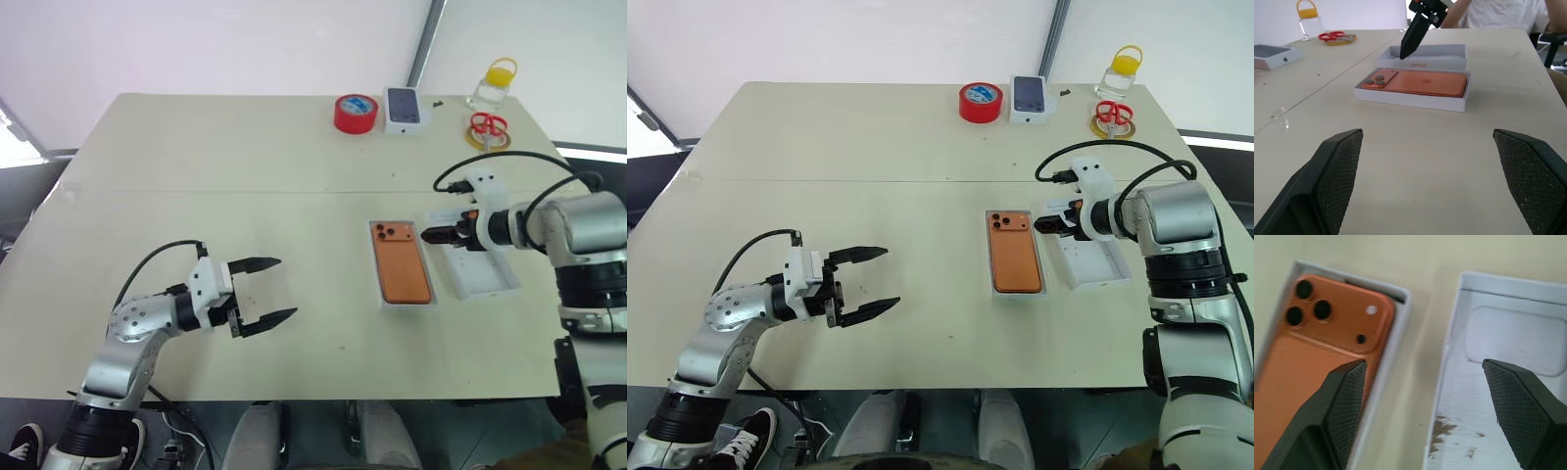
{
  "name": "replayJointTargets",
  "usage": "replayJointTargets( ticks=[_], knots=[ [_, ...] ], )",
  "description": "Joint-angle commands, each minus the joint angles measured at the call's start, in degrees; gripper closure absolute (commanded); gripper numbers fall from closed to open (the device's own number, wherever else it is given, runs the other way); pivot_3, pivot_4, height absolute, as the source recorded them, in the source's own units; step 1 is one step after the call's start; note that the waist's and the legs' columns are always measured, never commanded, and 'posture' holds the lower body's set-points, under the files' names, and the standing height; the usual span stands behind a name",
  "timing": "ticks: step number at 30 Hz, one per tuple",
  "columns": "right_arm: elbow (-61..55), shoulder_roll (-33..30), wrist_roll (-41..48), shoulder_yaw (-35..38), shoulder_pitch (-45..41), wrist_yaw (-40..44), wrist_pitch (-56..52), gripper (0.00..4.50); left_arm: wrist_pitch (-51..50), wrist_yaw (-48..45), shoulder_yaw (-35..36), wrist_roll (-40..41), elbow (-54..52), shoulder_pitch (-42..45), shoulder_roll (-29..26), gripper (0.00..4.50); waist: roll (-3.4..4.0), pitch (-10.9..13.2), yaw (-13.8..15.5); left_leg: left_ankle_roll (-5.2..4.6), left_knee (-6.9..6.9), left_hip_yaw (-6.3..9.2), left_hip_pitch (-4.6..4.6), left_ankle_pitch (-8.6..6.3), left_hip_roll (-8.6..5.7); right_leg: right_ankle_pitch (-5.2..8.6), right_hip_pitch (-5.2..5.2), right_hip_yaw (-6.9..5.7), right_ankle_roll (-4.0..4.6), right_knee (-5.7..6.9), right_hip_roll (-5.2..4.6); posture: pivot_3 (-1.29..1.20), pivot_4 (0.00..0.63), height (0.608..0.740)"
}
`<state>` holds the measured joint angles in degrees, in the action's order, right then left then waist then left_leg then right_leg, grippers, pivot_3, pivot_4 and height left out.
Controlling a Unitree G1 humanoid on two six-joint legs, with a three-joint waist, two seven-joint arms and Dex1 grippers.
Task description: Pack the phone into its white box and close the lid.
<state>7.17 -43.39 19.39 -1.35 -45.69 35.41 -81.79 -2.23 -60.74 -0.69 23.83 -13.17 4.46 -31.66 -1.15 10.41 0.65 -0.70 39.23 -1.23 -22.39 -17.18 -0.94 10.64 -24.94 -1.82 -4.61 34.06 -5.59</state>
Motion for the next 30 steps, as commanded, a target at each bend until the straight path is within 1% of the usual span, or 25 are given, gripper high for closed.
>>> replayJointTargets(
  ticks=[1, 3, 6, 12, 15, 21, 26, 30],
  knots=[
    [-3.1, -2.5, 0.5, 0.8, 1.8, -0.3, -1.5, 0.55, 0.5, 0.4, 0.1, 0.8, -1.6, 1.3, 0.2, 0.04, 0.0, 0.0, 0.1, 0.0, 0.0, 0.0, 0.0, 0.0, 0.0, 0.0, 0.0, 0.0, 0.0, 0.0, 0.0, 0.0, 0.15, 0.74],
    [-4.6, -3.8, -0.4, -0.2, 3.9, -0.7, -0.1, 0.55, 1.2, -0.1, -0.3, 0.7, -1.4, 2.1, 0.5, 0.04, 0.0, 0.0, 0.1, 0.0, 0.0, 0.0, 0.0, 0.0, -0.01, 0.0, 0.01, 0.0, 0.01, -0.01, -0.01, 0.0, 0.15, 0.74],
    [-6.1, -4.1, -1.1, -0.9, 6.3, -1.7, 1.3, 0.55, 2.4, -0.8, -0.6, 0.3, -0.5, 2.8, 0.6, 0.04, 0.0, 0.0, -0.1, 0.0, 0.0, -0.01, 0.0, 0.0, -0.01, 0.0, 0.0, 0.01, 0.0, -0.01, -0.01, 0.0, 0.15, 0.74],
    [-7.6, -3.8, -1.6, -1.4, 8.2, -2.9, 3.4, 0.55, 2.6, -1.3, -0.7, 0.6, 0.0, 3.4, 0.5, 0.04, 0.01, 0.0, -0.4, 0.0, -0.02, -0.03, 0.01, 0.0, 0.05, 0.0, -0.02, 0.0, -0.02, 0.0, 0.05, 0.0, 0.15, 0.74],
    [-8.4, -3.5, -1.7, -2.1, 9.0, -3.1, 4.2, 1.35, 2.6, -1.2, -1.0, 0.3, 0.1, 3.5, 0.7, 0.0, 0.01, 0.0, -0.4, 0.0, -0.01, -0.04, 0.01, 0.0, 0.05, 0.0, -0.02, 0.0, -0.02, -0.01, 0.04, 0.0, 0.15, 0.74],
    [-9.1, -2.8, -2.7, -3.7, 10.7, -4.6, 6.3, 4.46, 2.3, -0.5, -1.3, -0.1, -0.3, 3.3, 1.0, 0.0, 0.01, 0.0, -0.1, 0.0, -0.01, -0.04, 0.01, 0.0, 0.05, 0.0, -0.01, 0.01, -0.01, -0.03, 0.04, 0.0, 0.15, 0.74],
    [-8.4, -1.1, -3.0, -2.3, 10.4, -6.7, 5.6, 4.46, 1.9, 0.1, -1.3, -0.4, -0.4, 3.0, 0.9, 0.0, -0.03, 0.0, -0.1, 0.0, -0.01, -0.03, 0.01, 0.0, 0.05, 0.01, 0.0, 0.01, 0.0, -0.05, 0.04, 0.0, 0.15, 0.74],
    [-5.7, 1.7, -2.3, 3.7, 8.3, -8.9, 5.0, 4.46, 1.8, 0.3, -1.2, -0.5, -0.5, 2.9, 0.8, 0.0, -0.04, 0.0, -0.2, 0.0, -0.01, -0.04, 0.02, 0.0, 0.05, 0.01, 0.01, 0.01, 0.0, -0.04, 0.04, 0.0, 0.15, 0.74]
  ],
)
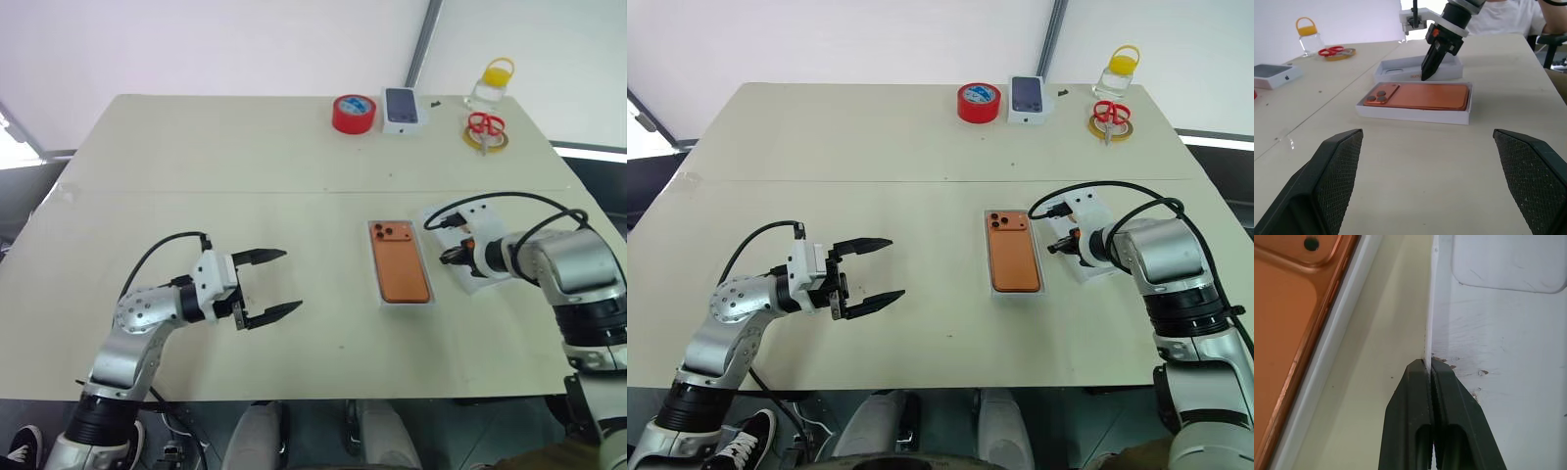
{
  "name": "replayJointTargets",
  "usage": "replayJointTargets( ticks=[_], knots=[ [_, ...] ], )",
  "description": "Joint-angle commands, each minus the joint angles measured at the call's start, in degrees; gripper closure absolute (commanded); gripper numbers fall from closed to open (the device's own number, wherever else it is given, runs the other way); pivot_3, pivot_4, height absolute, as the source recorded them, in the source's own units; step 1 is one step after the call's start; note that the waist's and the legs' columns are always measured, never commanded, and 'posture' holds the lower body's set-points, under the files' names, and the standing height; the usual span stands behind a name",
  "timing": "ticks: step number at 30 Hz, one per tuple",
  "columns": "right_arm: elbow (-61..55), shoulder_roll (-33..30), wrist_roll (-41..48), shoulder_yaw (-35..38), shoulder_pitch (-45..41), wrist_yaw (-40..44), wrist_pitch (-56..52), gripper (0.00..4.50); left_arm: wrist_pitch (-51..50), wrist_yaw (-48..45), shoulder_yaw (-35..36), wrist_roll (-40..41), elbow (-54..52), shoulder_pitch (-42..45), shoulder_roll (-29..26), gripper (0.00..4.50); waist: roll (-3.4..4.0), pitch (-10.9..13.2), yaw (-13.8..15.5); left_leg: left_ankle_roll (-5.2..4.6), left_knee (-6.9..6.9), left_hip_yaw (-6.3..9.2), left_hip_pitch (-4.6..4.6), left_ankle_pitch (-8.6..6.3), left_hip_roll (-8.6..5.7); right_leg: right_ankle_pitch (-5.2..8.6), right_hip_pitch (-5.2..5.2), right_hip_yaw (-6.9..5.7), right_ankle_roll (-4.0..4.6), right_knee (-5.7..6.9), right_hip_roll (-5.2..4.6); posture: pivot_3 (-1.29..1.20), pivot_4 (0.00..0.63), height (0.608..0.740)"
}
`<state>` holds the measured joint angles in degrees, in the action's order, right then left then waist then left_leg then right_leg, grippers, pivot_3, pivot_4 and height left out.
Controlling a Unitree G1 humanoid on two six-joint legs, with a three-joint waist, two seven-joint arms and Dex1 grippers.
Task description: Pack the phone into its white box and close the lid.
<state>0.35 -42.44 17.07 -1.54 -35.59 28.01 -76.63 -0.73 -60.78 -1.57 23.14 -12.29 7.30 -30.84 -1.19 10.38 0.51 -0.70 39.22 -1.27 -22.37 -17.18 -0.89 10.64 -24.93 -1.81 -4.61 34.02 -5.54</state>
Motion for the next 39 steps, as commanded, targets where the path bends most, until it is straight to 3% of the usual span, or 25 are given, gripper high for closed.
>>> replayJointTargets(
  ticks=[1, 6, 7, 10, 16, 20, 26, 32, 39],
  knots=[
    [1.4, 1.3, 0.0, 4.8, -2.2, -1.9, -0.2, 4.46, 0.3, 0.4, -0.3, 0.1, -1.2, 0.1, 0.0, 0.0, 0.01, 0.0, 0.0, 0.0, 0.0, 0.0, 0.0, 0.0, 0.0, 0.0, 0.0, 0.0, 0.0, 0.0, 0.0, 0.0, 0.15, 0.74],
    [2.0, 7.2, 2.8, 14.1, -5.8, -4.1, -0.2, 4.46, -0.1, 0.5, -0.2, 0.2, 0.2, 1.5, 0.2, 0.0, 0.06, 0.0, -0.1, 0.0, -0.01, -0.01, -0.01, 0.0, 0.0, -0.02, -0.04, 0.0, -0.03, 0.03, 0.01, 0.0, 0.15, 0.74],
    [1.7, 8.0, 3.8, 15.4, -6.0, -3.5, 1.5, 4.49, -0.5, 0.1, -0.3, 0.6, 0.4, 1.8, 0.2, 0.25, 0.06, 0.0, -0.1, 0.0, -0.01, 0.0, -0.02, 0.0, 0.01, -0.04, -0.04, 0.0, -0.07, 0.03, 0.01, 0.0, 0.15, 0.74],
    [-0.1, 12.1, 7.6, 21.2, -6.4, -3.1, 4.4, 4.5, -0.9, -0.2, -0.7, 0.9, 1.1, 2.7, 0.6, 1.36, 0.06, 0.0, 0.0, 0.0, -0.02, 0.02, -0.02, 0.0, 0.02, -0.1, -0.03, -0.01, -0.17, 0.04, 0.04, 0.0, 0.15, 0.74],
    [-10.1, 24.3, 23.9, 35.3, -8.0, -3.4, -5.3, 4.5, -1.6, 1.6, -0.7, 0.5, 3.8, 6.0, 3.0, 4.48, 0.1, 0.1, 0.0, 0.0, -0.02, 0.04, -0.02, 0.0, 0.03, -0.12, -0.04, -0.01, -0.2, 0.1, 0.04, 0.0, 0.15, 0.74],
    [-20.4, 32.5, 37.6, 39.7, -3.8, -4.6, -15.7, 4.5, -0.5, 4.2, -1.5, -1.4, 6.3, 8.3, 5.5, 4.48, 0.11, 0.0, 0.1, 0.0, -0.03, 0.13, -0.02, 0.0, 0.06, -0.13, -0.03, -0.04, -0.21, 0.14, 0.05, 0.0, 0.15, 0.74],
    [-20.5, 37.0, 60.8, 39.0, 4.8, -20.2, -15.9, 4.5, 0.0, 3.8, -2.9, -2.4, 8.6, 9.7, 6.8, 4.48, 0.13, 0.0, 0.0, 0.0, -0.04, 0.09, -0.01, 0.0, 0.04, -0.11, -0.03, -0.03, -0.16, 0.1, 0.01, 0.0, 0.15, 0.74],
    [-18.4, 24.8, 93.1, 19.2, 17.6, -40.9, 1.4, 4.5, -0.5, 3.7, -3.7, -2.4, 9.5, 10.7, 8.2, 4.48, 0.13, 0.1, -0.4, -0.01, -0.06, 0.07, -0.02, 0.0, 0.04, -0.03, -0.03, 0.01, -0.03, 0.06, -0.02, 0.0, 0.15, 0.74],
    [-12.6, 20.5, 95.9, 11.9, 15.3, -48.3, 13.7, 4.5, -0.8, 6.0, -6.1, -4.0, 8.5, 10.0, 10.7, 4.48, 0.1, 0.1, -1.2, -0.01, -0.06, 0.02, 0.0, -0.01, 0.16, -0.09, -0.02, 0.04, -0.19, 0.03, 0.13, 0.0, 0.15, 0.74]
  ],
)
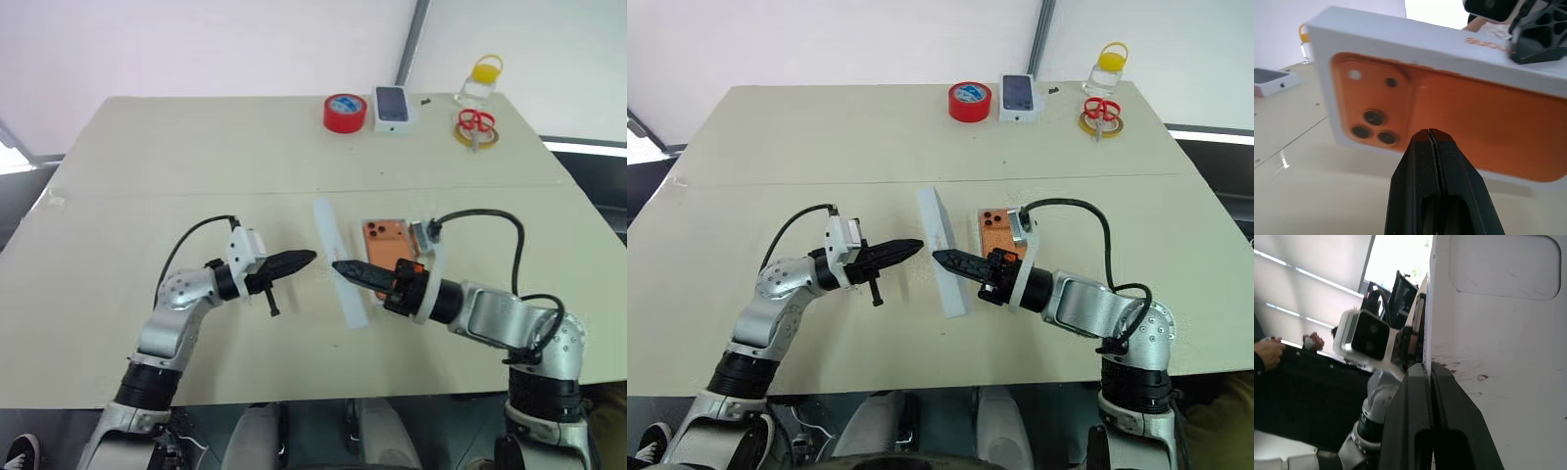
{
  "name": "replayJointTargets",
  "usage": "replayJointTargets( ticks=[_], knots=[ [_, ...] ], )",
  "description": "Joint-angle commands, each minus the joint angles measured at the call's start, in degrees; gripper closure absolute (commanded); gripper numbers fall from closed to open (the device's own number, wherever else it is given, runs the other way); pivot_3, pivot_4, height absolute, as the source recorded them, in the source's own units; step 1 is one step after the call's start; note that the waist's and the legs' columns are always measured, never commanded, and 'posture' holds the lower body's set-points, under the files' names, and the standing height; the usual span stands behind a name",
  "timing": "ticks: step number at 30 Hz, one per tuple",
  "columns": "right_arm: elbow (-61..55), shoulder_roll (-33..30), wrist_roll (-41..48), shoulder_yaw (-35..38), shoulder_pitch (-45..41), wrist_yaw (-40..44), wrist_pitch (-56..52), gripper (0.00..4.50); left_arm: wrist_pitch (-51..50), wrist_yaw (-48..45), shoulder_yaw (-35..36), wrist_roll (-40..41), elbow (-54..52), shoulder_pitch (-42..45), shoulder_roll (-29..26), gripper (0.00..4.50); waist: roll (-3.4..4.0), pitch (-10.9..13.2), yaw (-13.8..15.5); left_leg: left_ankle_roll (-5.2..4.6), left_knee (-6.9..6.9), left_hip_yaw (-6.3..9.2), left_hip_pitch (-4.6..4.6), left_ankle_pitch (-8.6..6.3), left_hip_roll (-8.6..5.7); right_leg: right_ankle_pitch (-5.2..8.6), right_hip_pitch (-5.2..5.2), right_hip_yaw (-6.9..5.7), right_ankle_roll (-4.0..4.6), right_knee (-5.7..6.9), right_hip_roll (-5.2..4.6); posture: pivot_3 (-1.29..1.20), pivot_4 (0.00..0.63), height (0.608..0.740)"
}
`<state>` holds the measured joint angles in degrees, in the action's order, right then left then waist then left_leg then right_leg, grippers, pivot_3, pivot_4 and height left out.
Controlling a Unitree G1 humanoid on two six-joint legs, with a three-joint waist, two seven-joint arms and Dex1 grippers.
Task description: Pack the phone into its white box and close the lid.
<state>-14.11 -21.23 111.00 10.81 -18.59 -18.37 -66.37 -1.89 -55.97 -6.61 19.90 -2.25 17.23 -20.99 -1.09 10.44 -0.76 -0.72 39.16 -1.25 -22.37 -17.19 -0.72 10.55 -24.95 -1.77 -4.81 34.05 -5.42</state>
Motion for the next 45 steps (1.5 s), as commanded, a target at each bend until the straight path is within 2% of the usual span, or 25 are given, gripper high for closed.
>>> replayJointTargets(
  ticks=[1, 4, 8, 14, 18, 21, 23, 25, 29, 31, 33, 39, 42, 43, 45],
  knots=[
    [2.7, -1.5, 2.0, -1.2, -1.9, -2.2, 3.7, 4.5, 0.0, 1.8, -1.4, -0.9, -1.6, 0.1, 1.4, 4.48, 0.0, 0.0, 0.2, 0.0, 0.0, 0.0, 0.0, 0.0, 0.0, 0.0, 0.0, 0.0, -0.01, -0.01, 0.01, 0.0, 0.15, 0.74],
    [5.3, -2.2, 2.0, -2.3, -2.9, -1.8, 4.1, 4.5, 0.7, 3.3, -2.3, -2.2, -0.5, 0.3, 2.7, 4.48, 0.0, 0.0, 0.3, -0.02, 0.0, 0.02, -0.04, -0.01, 0.01, -0.01, 0.0, 0.0, -0.01, -0.02, 0.02, 0.0, 0.15, 0.74],
    [14.0, -6.2, 1.8, -4.0, -5.1, -1.9, 3.7, 4.5, 1.7, 5.8, -2.6, -3.9, 3.5, 1.9, 5.4, 4.48, -0.01, 0.0, 0.3, -0.04, 0.02, -0.02, -0.02, -0.02, 0.01, 0.0, 0.03, 0.04, 0.02, -0.06, 0.01, 0.0, 0.15, 0.74],
    [16.1, -8.8, -6.1, -4.1, -7.2, 3.9, 3.6, 4.5, 3.1, 6.3, -3.2, -5.2, 8.6, 5.3, 7.6, 4.48, -0.02, 0.0, 0.4, -0.04, 0.03, -0.02, -0.01, -0.02, 0.01, 0.0, 0.05, 0.03, 0.0, -0.07, 0.03, 0.0, 0.15, 0.74],
    [17.2, -8.3, -5.4, -3.1, -7.0, 4.9, 4.1, 4.5, 4.4, 7.4, -3.8, -6.5, 14.0, 9.3, 10.5, 4.48, -0.03, 0.0, 1.1, -0.04, 0.04, -0.03, -0.01, -0.02, 0.01, -0.01, 0.06, 0.03, 0.0, -0.07, 0.02, 0.0, 0.15, 0.74],
    [16.6, -8.8, -6.2, -2.8, -6.0, 5.4, 3.9, 3.61, 6.1, 7.4, -4.6, -7.6, 17.0, 10.9, 12.3, 4.5, -0.04, 0.0, 1.4, -0.04, 0.05, -0.04, -0.02, -0.02, 0.01, -0.01, 0.06, 0.03, 0.0, -0.08, 0.02, 0.0, 0.15, 0.74],
    [15.5, -10.3, -8.8, -2.5, -5.3, 6.4, 3.4, 2.67, 6.8, 7.1, -5.4, -7.8, 19.1, 11.9, 14.0, 4.5, -0.03, 0.0, 1.6, -0.04, 0.05, -0.02, -0.03, -0.02, 0.01, -0.01, 0.06, 0.01, -0.01, -0.08, 0.02, 0.0, 0.15, 0.74],
    [13.5, -13.5, -13.3, -2.2, -4.9, 11.1, 2.1, 1.75, 8.0, 6.6, -6.2, -8.6, 20.9, 12.9, 15.1, 4.5, -0.03, 0.0, 1.7, -0.04, 0.06, -0.04, -0.03, -0.02, 0.0, -0.01, 0.06, 0.02, 0.0, -0.09, 0.01, 0.0, 0.15, 0.74],
    [14.0, -22.7, -24.9, 0.8, -4.2, 22.1, 3.7, 1.75, 8.6, 5.7, -7.2, -8.8, 24.5, 14.6, 17.9, 4.5, -0.05, 0.0, 1.7, -0.07, 0.09, -0.04, -0.07, -0.03, -0.09, 0.0, 0.09, 0.01, 0.0, -0.16, -0.05, 0.0, 0.15, 0.74],
    [15.0, -24.7, -27.4, 2.2, -3.8, 25.3, 4.1, 1.75, 8.9, 5.2, -7.3, -8.9, 25.6, 15.0, 18.8, 4.5, -0.07, 0.0, 1.7, -0.08, 0.1, 0.0, -0.06, -0.04, -0.1, 0.01, 0.16, -0.05, 0.02, -0.28, -0.05, 0.0, 0.15, 0.74],
    [13.7, -28.4, -34.4, 1.4, -2.7, 30.9, 5.7, 1.75, 9.7, 5.0, -8.2, -9.8, 27.0, 15.5, 19.8, 4.5, -0.04, 0.0, 1.6, -0.12, 0.09, -0.01, -0.06, -0.07, -0.04, 0.01, 0.18, -0.05, 0.02, -0.4, -0.01, 0.0, 0.15, 0.74],
    [9.7, -29.4, -52.7, -1.6, -3.8, 37.6, 15.7, 1.75, 9.6, 5.0, -7.1, -9.5, 26.7, 15.9, 19.2, 4.5, -0.02, 0.0, 1.4, -0.22, 0.08, -0.1, -0.04, -0.12, 0.17, -0.04, 0.15, -0.01, -0.03, -0.46, 0.19, 0.0, 0.15, 0.74],
    [7.9, -28.9, -65.3, -5.8, -1.8, 39.6, 25.0, 2.45, 7.4, 5.6, -5.6, -8.8, 23.8, 15.6, 17.1, 4.5, -0.02, 0.0, 1.5, -0.22, 0.07, -0.04, -0.05, -0.12, 0.32, -0.03, 0.14, -0.01, -0.02, -0.5, 0.38, 0.0, 0.15, 0.74],
    [8.0, -28.5, -69.2, -6.9, -1.4, 39.5, 27.9, 3.08, 7.1, 6.0, -5.2, -8.9, 23.2, 15.5, 16.4, 4.5, -0.02, 0.0, 1.5, -0.22, 0.06, -0.03, -0.06, -0.12, 0.33, -0.03, 0.13, -0.01, -0.02, -0.51, 0.4, 0.0, 0.15, 0.74],
    [9.0, -28.1, -77.2, -9.2, -0.9, 39.5, 34.0, 3.96, 6.2, 7.4, -4.2, -9.5, 23.2, 15.8, 15.1, 4.5, -0.02, 0.0, 1.5, -0.22, 0.05, -0.05, -0.06, -0.12, 0.33, -0.06, 0.13, -0.01, -0.06, -0.51, 0.4, 0.0, 0.15, 0.74]
  ],
)
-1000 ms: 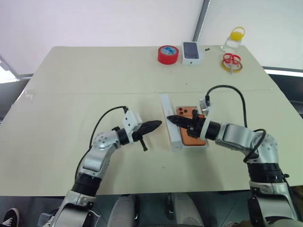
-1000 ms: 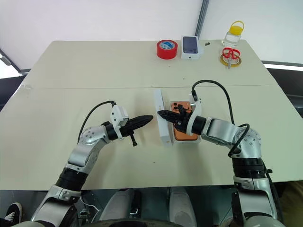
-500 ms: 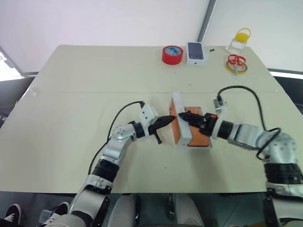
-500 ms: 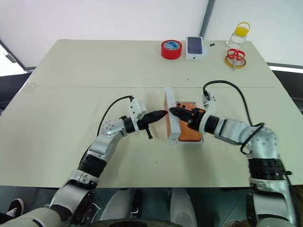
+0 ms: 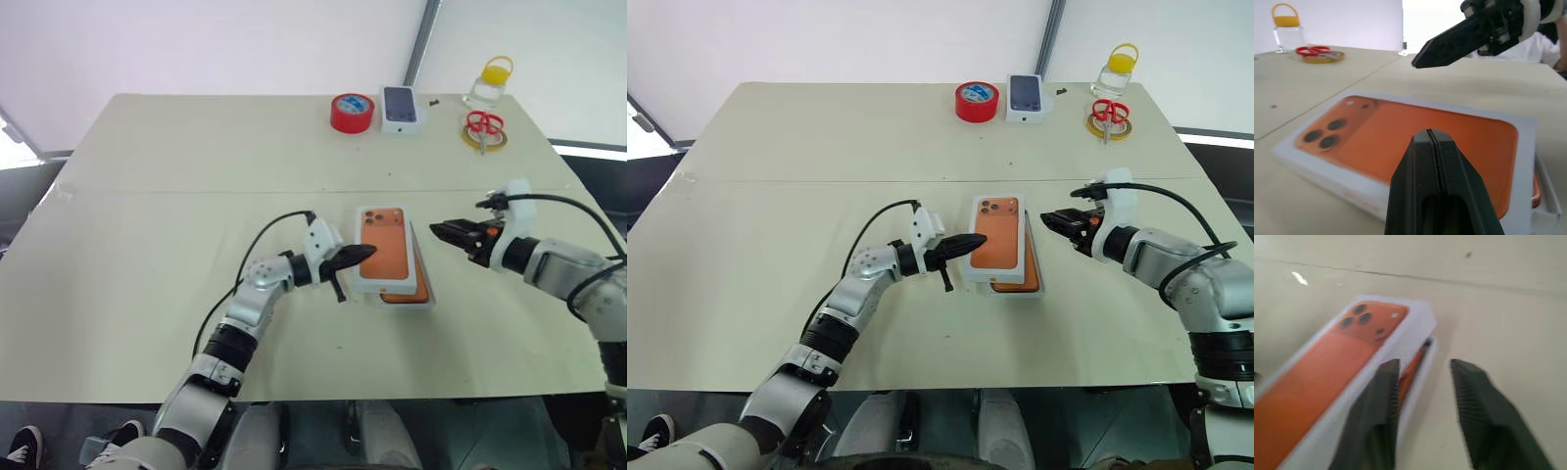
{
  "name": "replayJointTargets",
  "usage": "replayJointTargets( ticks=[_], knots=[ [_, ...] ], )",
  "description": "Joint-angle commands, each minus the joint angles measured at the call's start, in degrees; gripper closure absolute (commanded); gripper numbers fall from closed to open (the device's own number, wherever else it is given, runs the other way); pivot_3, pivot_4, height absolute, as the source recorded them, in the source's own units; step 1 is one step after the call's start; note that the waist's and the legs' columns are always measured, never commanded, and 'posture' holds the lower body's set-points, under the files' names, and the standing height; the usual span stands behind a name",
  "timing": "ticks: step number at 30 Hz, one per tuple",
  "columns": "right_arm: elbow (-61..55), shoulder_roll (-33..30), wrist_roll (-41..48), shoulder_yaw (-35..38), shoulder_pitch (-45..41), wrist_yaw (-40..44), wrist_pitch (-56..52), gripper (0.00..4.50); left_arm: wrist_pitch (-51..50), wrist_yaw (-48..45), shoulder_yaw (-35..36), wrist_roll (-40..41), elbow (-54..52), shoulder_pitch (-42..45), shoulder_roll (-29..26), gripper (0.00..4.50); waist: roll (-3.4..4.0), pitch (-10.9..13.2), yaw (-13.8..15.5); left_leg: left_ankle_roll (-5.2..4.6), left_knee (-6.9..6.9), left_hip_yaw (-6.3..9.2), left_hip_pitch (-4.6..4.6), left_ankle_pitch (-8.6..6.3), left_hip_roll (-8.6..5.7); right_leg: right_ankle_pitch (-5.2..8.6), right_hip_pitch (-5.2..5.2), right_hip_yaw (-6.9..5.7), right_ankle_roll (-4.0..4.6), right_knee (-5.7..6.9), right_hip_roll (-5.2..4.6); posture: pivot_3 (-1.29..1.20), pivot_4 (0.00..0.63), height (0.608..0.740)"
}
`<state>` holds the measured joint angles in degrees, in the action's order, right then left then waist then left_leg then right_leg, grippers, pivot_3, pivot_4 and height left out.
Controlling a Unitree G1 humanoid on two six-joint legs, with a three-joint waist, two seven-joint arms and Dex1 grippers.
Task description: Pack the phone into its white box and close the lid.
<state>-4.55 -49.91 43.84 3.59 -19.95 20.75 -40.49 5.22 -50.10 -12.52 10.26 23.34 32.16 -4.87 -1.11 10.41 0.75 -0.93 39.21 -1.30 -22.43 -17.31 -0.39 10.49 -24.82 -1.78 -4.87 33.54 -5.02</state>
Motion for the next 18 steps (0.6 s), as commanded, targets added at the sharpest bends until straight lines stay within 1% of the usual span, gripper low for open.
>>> replayJointTargets(
  ticks=[1, 3, 5, 6, 8, 12, 14, 18],
  knots=[
    [-0.3, 1.0, -12.5, -2.6, 0.6, 0.7, 10.0, 4.44, -1.3, 2.1, 1.9, 0.0, -2.4, 0.9, -1.4, 4.5, 0.0, 0.0, 0.0, 0.0, 0.0, -0.01, 0.0, 0.0, 0.0, 0.0, 0.0, 0.01, 0.0, -0.01, -0.01, 0.0, 0.15, 0.74],
    [-0.3, 3.1, -15.1, -2.8, 0.3, 0.5, 11.3, 4.44, -2.1, 5.2, 2.9, -1.5, -0.6, 2.0, -2.2, 4.5, 0.0, 0.0, 0.0, 0.0, 0.01, -0.04, 0.0, 0.0, -0.03, -0.02, 0.01, 0.03, 0.01, -0.01, -0.04, 0.0, 0.15, 0.74],
    [-0.1, 3.6, -21.0, -5.2, 0.1, 0.6, 14.1, 4.44, -2.2, 9.4, 3.0, -4.5, 2.5, 3.6, -2.8, 4.5, 0.0, 0.0, 0.2, 0.0, 0.02, -0.05, 0.0, 0.0, -0.04, -0.07, 0.02, 0.04, 0.0, -0.04, -0.04, 0.0, 0.15, 0.74],
    [0.3, 4.1, -22.5, -5.8, 0.2, 1.0, 14.6, 4.44, -3.3, 10.3, 2.8, -5.0, 3.7, 4.1, -2.6, 4.5, -0.01, 0.0, 0.2, 0.0, 0.03, -0.03, 0.0, 0.0, -0.05, -0.08, 0.03, 0.03, 0.01, -0.04, -0.04, 0.0, 0.15, 0.74],
    [0.4, 5.8, -22.7, -5.6, 0.2, 2.1, 14.1, 4.44, -4.0, 12.0, 1.8, -6.8, 6.4, 5.3, -2.0, 4.5, -0.01, 0.0, 0.1, 0.0, 0.03, -0.03, 0.01, 0.0, -0.06, -0.08, 0.04, 0.03, 0.01, -0.05, -0.04, 0.0, 0.15, 0.74],
    [0.2, 7.5, -26.4, -6.8, -0.5, 3.4, 14.2, 4.44, -7.8, 11.7, 1.0, -7.5, 10.8, 7.8, -0.4, 4.5, -0.01, 0.0, 0.1, 0.0, 0.01, -0.04, -0.01, 0.0, -0.06, -0.09, 0.04, 0.03, -0.01, -0.1, -0.03, 0.0, 0.15, 0.74],
    [0.1, 8.2, -27.0, -6.6, -0.7, 4.5, 13.6, 4.44, -9.2, 11.0, 0.5, -8.0, 12.5, 8.8, 0.1, 4.5, -0.01, 0.0, 0.1, 0.0, 0.02, -0.04, -0.01, 0.0, -0.07, -0.09, 0.04, 0.03, -0.01, -0.1, -0.04, 0.0, 0.15, 0.74],
    [-0.3, 8.8, -28.6, -6.1, -0.3, 6.0, 13.8, 4.44, -10.8, 8.6, -0.2, -7.4, 13.1, 9.7, 2.0, 4.5, -0.01, 0.0, 0.1, 0.0, 0.02, -0.02, 0.02, 0.0, -0.06, -0.09, 0.06, 0.02, 0.02, -0.08, -0.04, 0.0, 0.15, 0.74]
  ],
)
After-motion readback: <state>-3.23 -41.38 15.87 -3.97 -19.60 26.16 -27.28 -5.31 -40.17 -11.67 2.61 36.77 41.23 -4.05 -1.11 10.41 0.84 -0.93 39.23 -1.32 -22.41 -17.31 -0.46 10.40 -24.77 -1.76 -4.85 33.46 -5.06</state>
